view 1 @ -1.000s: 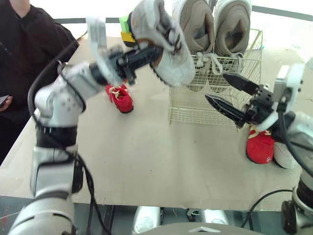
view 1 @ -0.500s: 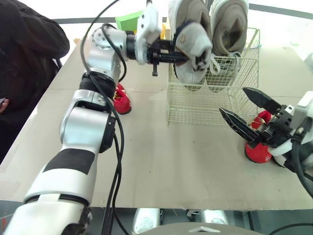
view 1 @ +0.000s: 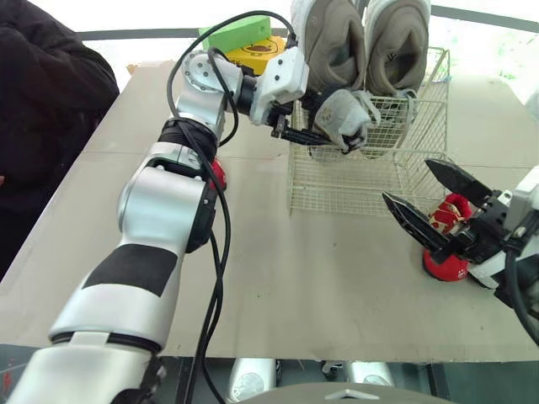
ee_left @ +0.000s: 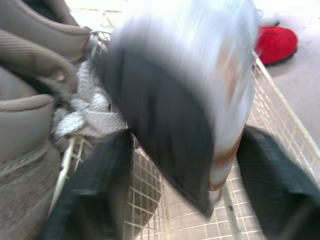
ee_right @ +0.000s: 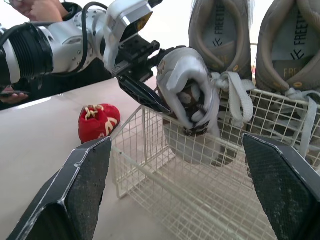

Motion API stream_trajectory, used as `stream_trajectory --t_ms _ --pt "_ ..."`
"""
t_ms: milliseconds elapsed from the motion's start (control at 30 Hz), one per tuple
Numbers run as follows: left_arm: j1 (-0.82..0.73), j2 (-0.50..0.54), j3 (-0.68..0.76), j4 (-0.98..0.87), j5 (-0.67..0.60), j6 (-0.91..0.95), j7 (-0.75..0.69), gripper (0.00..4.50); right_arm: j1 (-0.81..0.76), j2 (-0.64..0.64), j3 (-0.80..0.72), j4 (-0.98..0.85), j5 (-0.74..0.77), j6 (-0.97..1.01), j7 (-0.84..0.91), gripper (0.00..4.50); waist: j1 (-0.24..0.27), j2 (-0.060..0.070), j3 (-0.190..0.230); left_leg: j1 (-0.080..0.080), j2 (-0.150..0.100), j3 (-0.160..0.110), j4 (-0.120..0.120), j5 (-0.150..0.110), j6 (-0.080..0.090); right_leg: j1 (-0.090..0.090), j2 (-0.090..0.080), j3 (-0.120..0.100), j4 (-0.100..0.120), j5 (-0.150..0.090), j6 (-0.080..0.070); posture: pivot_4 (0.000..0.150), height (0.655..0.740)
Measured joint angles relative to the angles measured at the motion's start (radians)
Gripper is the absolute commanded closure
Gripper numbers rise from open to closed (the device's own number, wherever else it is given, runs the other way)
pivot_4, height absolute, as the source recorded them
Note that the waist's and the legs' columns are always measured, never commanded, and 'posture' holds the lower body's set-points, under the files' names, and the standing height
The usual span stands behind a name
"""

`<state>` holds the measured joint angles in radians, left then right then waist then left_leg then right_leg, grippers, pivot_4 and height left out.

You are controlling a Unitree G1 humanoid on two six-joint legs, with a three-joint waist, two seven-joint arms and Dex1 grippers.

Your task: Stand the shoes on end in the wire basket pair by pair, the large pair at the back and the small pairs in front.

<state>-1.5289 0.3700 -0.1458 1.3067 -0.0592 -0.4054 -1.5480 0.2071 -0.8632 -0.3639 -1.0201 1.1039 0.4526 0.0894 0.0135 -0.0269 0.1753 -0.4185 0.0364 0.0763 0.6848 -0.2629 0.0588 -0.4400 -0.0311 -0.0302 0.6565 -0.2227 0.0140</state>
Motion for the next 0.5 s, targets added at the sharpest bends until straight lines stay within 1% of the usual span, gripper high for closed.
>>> stream_trajectory --t_ms 100,167,267,300,367,500 --pt "-0.008 0.06 0.036 -0.004 -0.002 0.039 -0.023 0.27 0.101 0.005 -0.051 0.007 -0.01 0.003 0.067 0.5 -0.004 0.0 0.0 0.001 0.0 0.001 0.0 0.0 0.0 0.0 0.001 0.0 0.001 0.0 0.0 0.15 0.74" --pt "-0.007 0.073 0.06 -0.014 -0.014 0.073 -0.04 0.27 0.122 0.005 -0.09 0.03 -0.004 0.004 0.109 0.5 -0.002 0.0 0.0 0.001 0.0 0.001 0.0 0.0 0.0 0.0 0.0 -0.001 0.001 -0.001 0.001 0.15 0.74" --pt "0.005 0.096 0.08 -0.068 -0.024 0.097 -0.059 0.27 0.138 0.004 -0.202 0.141 0.045 0.004 0.242 0.5 0.001 -0.001 0.0 0.003 0.0 0.001 0.002 0.0 0.0 0.002 0.0 -0.002 0.001 -0.001 0.002 0.15 0.74" --pt "0.01 0.101 0.086 -0.074 -0.023 0.098 -0.059 0.27 0.14 0.002 -0.222 0.159 0.048 0.004 0.26 0.5 0.001 -0.001 0.0 0.003 0.0 0.0 0.002 0.0 0.0 0.003 0.0 -0.001 0.001 -0.001 0.002 0.15 0.74" --pt "0.04 0.105 0.102 -0.105 -0.024 0.109 -0.055 0.27 0.139 -0.039 -0.297 0.252 0.059 0.019 0.376 0.5 0.001 -0.001 0.0 0.004 0.0 0.001 0.002 0.0 0.0 0.003 0.0 -0.001 0.001 0.0 0.001 0.15 0.74" --pt "0.083 0.102 0.117 -0.157 -0.041 0.157 -0.039 0.27 0.144 -0.089 -0.405 0.373 0.062 0.05 0.535 0.5 0.001 -0.001 0.0 0.003 0.0 -0.002 0.002 0.0 0.0 0.003 0.0 -0.001 0.001 0.0 0.001 0.15 0.74"
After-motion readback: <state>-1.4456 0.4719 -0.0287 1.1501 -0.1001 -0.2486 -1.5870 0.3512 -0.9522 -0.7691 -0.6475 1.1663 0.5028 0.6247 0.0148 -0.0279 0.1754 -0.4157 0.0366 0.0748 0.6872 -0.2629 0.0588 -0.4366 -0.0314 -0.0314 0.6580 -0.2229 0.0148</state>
